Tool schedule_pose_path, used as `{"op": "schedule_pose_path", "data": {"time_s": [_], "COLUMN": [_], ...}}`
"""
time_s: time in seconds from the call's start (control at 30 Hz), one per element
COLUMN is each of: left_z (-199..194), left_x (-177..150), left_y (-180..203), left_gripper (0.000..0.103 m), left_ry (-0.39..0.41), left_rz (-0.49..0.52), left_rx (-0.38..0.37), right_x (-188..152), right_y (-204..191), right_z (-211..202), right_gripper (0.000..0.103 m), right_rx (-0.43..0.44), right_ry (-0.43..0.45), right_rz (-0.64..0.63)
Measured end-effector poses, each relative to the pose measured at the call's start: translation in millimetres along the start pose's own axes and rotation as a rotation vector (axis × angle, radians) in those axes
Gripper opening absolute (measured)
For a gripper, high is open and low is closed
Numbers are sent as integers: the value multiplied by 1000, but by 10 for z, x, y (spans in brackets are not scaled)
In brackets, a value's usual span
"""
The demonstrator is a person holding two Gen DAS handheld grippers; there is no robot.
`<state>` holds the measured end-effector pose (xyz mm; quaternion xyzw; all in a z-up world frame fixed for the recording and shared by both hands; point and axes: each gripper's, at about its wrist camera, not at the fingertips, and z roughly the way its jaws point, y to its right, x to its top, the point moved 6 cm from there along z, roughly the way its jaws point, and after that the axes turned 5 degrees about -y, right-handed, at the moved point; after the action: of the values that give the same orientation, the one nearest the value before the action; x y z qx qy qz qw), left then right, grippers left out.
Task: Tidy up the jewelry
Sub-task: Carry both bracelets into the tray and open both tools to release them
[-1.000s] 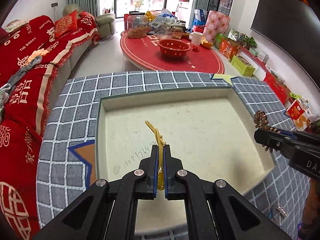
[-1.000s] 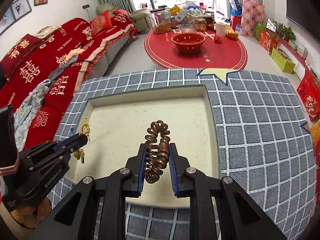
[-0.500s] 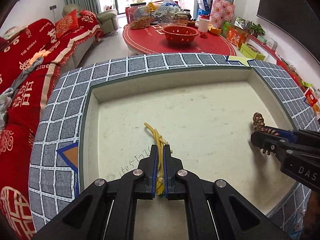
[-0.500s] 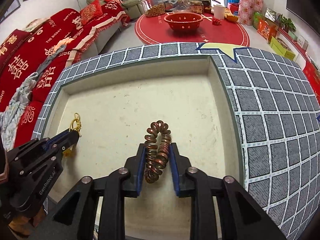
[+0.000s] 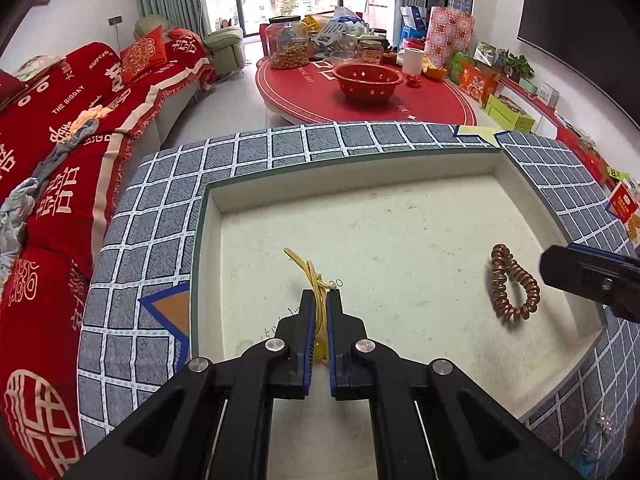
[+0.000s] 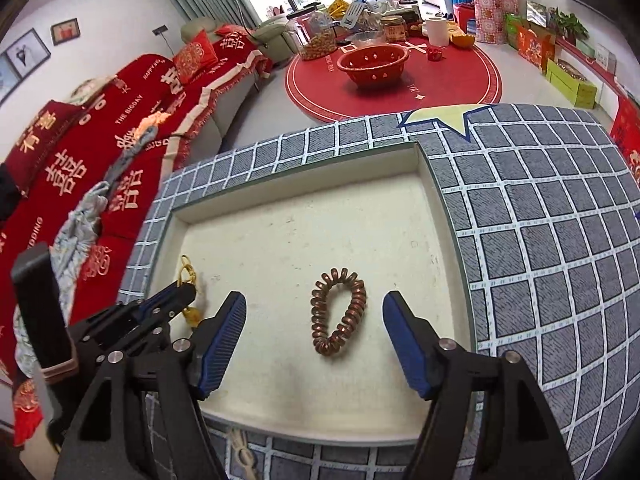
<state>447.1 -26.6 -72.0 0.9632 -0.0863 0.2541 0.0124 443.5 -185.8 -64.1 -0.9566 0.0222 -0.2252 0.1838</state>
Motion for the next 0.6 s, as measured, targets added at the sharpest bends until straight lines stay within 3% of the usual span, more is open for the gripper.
{"op": "schedule_pose_path", "data": {"time_s": [0.27,0.33,0.37,0.43,0.6], "left_z": [9,3,-13,-106,-242], "left_x": [25,24,23,35,32], "left_y": [5,10,-1,-30,-39], "left_gripper": [18,54,103,103,103], "left_ry": [-4,-4,-2,53,76], "left_rz": [-9,-11,-20,-37,-30], "left_rx": [-3,-3,9,38,54], "right_x": [-103,-125,-140,-165,-243], "right_y": [0,6,6,4,26], "right_z": [-111,-147,-166,-218,-342], "right_gripper": [75,75,76,76,82], "right_rx": [-4,1,4,17,30], "right_ry": [3,4,6,10,20], "right_rz": [12,18,21,28,39]}}
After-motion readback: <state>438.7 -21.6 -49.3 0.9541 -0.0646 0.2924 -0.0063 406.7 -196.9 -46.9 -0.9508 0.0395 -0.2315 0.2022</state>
